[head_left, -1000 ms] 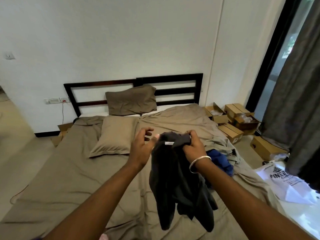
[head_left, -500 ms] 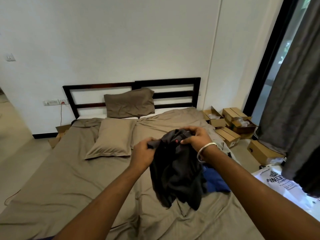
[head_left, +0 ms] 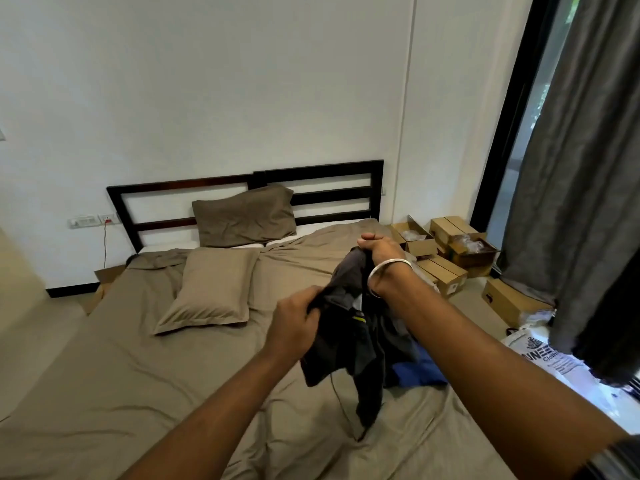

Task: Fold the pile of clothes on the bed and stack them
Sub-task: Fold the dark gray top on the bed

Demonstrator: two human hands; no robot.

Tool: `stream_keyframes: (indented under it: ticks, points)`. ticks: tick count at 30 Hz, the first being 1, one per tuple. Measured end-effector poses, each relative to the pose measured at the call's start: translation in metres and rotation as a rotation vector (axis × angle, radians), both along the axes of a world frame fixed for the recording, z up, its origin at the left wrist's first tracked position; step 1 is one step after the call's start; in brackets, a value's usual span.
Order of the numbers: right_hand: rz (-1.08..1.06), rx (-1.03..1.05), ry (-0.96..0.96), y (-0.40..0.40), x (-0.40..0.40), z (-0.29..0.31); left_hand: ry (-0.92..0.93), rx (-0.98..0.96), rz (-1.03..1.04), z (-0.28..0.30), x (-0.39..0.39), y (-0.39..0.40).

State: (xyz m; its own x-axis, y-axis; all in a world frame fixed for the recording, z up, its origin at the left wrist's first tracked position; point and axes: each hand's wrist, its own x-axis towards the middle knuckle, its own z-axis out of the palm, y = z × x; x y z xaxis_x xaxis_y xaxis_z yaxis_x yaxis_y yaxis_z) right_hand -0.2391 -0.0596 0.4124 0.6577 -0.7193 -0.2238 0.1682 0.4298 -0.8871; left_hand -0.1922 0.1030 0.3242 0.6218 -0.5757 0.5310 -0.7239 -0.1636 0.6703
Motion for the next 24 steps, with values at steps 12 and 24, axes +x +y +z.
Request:
stream_keyframes:
  ticks: [12,24]
  points:
    - [0.529,-0.544,0.416,-0.001,-0.037,-0.017,0.584,-0.042,-0.137,0.070,0.032,-0.019]
    - [0.245,-1.122,-0.083,0.027,-0.022,-0.026,0.958,-0.086,-0.433,0.083,0.024,-0.015]
